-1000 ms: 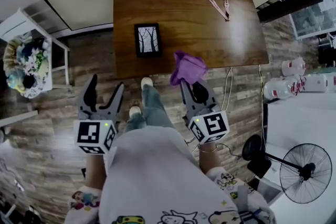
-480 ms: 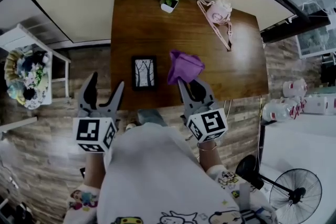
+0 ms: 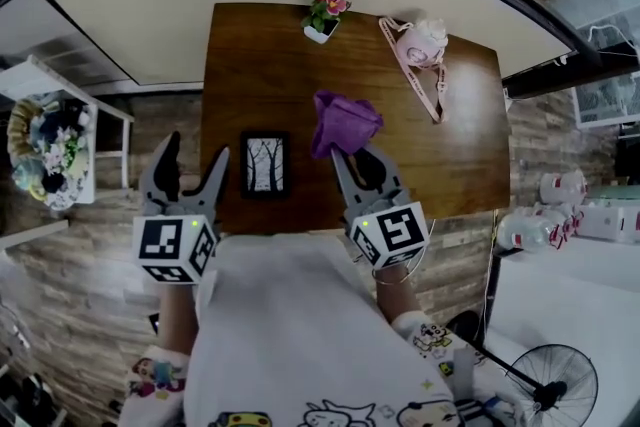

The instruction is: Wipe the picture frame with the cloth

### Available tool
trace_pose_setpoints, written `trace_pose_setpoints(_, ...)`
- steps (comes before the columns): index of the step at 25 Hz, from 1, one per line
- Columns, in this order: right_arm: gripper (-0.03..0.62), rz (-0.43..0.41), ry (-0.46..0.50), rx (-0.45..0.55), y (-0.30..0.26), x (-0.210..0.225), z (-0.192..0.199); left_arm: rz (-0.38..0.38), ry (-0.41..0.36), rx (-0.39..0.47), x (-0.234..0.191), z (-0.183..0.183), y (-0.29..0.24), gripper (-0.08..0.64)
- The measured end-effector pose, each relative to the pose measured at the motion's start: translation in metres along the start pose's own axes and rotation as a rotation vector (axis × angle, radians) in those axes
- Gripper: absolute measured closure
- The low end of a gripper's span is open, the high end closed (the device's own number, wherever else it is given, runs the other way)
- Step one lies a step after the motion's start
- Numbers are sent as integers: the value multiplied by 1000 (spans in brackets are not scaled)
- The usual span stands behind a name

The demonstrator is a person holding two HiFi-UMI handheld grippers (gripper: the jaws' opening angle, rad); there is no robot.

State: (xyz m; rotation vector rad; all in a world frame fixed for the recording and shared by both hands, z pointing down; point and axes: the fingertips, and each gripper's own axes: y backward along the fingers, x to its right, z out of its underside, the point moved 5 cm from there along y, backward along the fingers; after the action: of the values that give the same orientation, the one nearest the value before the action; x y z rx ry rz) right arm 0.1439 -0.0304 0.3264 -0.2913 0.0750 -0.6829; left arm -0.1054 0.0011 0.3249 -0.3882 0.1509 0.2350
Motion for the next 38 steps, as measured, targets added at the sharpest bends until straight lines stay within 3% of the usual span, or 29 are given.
trace_pose_setpoints(20, 543, 19, -45, -80, -20, -2, 18, 85, 11, -157, -3, 33, -26, 250)
trace_pose_setpoints(38, 544, -9, -117, -202, -41, -22, 69, 166, 47, -392, 2, 116, -47, 250)
